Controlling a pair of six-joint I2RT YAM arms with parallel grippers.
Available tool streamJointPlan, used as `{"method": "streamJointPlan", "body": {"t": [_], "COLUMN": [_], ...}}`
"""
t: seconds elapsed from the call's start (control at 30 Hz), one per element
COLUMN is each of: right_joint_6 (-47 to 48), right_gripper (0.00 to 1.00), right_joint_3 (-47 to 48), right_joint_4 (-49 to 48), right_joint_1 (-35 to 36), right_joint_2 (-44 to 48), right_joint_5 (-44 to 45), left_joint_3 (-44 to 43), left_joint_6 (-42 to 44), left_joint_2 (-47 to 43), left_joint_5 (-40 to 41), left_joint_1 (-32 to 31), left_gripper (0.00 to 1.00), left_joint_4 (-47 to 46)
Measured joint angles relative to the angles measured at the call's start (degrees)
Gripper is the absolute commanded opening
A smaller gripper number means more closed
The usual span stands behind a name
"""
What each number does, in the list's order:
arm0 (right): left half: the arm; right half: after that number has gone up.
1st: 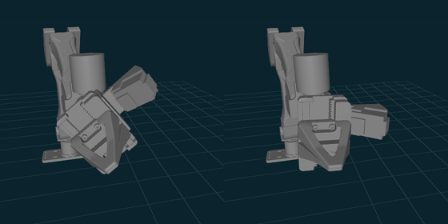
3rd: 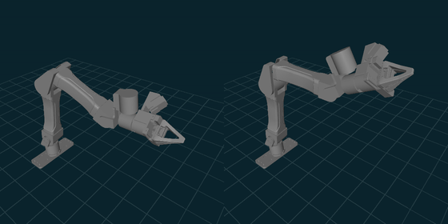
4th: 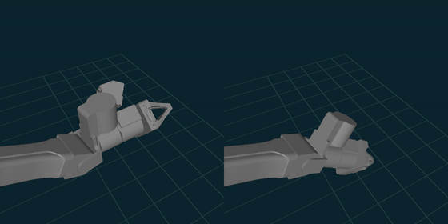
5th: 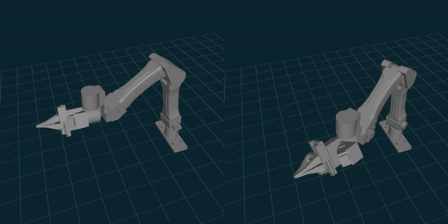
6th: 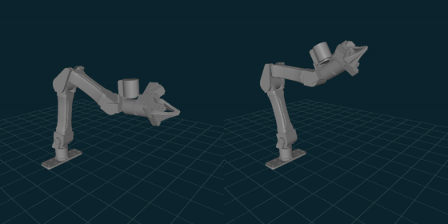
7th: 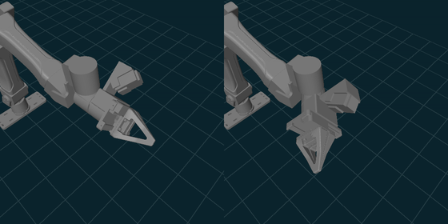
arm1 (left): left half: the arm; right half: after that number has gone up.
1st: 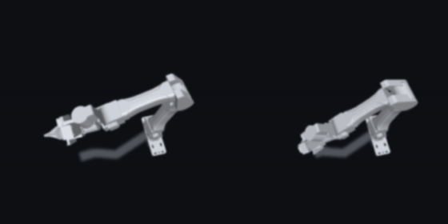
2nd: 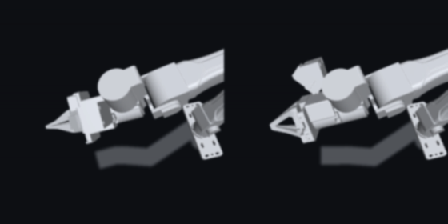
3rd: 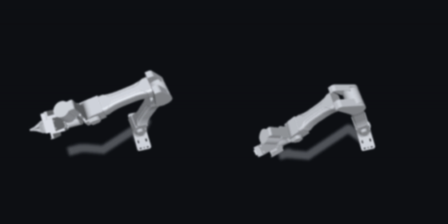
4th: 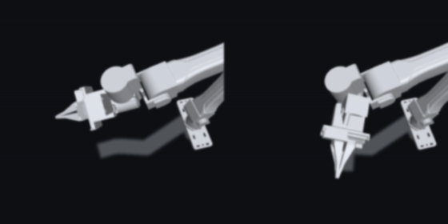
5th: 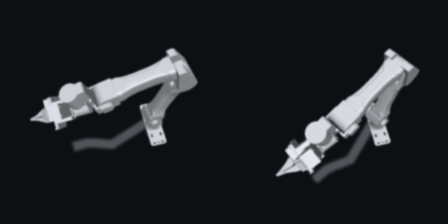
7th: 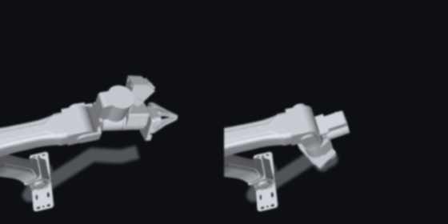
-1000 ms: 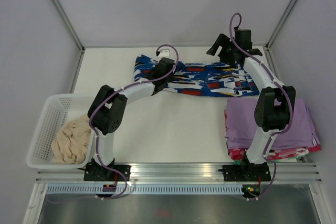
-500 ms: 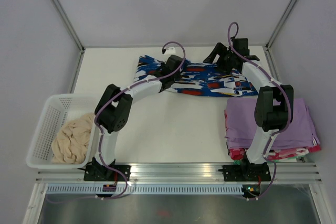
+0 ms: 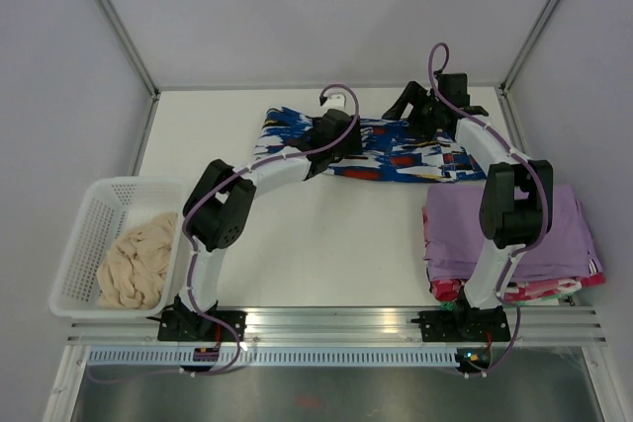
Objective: Fold and stack the trousers
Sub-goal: Fold the trousers
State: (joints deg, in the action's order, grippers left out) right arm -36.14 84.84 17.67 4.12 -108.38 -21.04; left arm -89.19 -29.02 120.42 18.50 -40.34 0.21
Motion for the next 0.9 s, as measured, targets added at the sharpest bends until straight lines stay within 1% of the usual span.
{"method": "streamJointPlan", "body": {"t": [0.03, 0.1, 0.2, 0.27, 0.33, 0.4, 0.5, 0.57, 0.6, 0.67, 0.8, 0.9], "right_joint_6": [0.15, 0.48, 0.83, 1.03, 1.27, 1.57, 2.36, 2.93, 3.23, 3.61, 4.5, 5.11], "right_gripper": [0.95, 0.94, 0.95, 0.94, 0.94, 0.93, 0.93, 0.92, 0.92, 0.92, 0.91, 0.9], "right_joint_3": [0.0, 0.0, -0.02, -0.02, 0.31, 1.38, 3.06, 4.09, 4.61, 4.92, 5.14, 6.16], "right_joint_4": [0.0, -0.07, -0.22, -0.66, -0.85, -1.03, -1.6, -1.2, -0.87, -0.28, 0.87, 1.01], "right_joint_1": [0.0, 0.0, 0.28, 0.59, 1.4, 2.71, 5.79, 7.56, 8.66, 9.68, 9.66, 9.49], "right_joint_2": [0.0, 0.0, 0.0, -0.02, -0.31, -1.29, -3.78, -5.6, -6.97, -8.74, -12.33, -14.49], "right_joint_5": [-0.13, -0.35, -1.22, -1.62, -2.1, -2.36, -2.16, -1.42, -0.96, -0.02, 2.38, 3.98], "left_joint_3": [1.05, 4.28, 9.84, 12.39, 13.22, 13.25, 13.11, 12.24, 11.26, 9.09, 6.12, 6.05], "left_joint_6": [0.15, -0.11, -0.46, -1.66, -3.34, -5.03, -6.6, -6.8, -6.82, -7.04, -7.23, -7.17], "left_joint_2": [-0.63, -3.19, -9.2, -13.49, -16.46, -17.46, -16.41, -14.49, -13.09, -10.62, -6.88, -6.01], "left_joint_5": [-1.36, -3.61, -5.55, -6.34, -7.3, -9.01, -11.54, -11.87, -12.24, -13.11, -15.06, -15.93], "left_joint_1": [-0.04, -0.04, 0.09, 0.63, 1.84, 3.93, 7.93, 9.84, 10.25, 10.34, 10.25, 10.38], "left_gripper": [0.91, 0.96, 0.97, 0.97, 0.93, 0.89, 0.87, 0.86, 0.83, 0.81, 0.73, 0.73], "left_joint_4": [-1.01, -1.73, -1.99, -1.9, -1.92, -2.8, -3.8, -3.48, -2.86, -2.14, -0.04, 1.68]}}
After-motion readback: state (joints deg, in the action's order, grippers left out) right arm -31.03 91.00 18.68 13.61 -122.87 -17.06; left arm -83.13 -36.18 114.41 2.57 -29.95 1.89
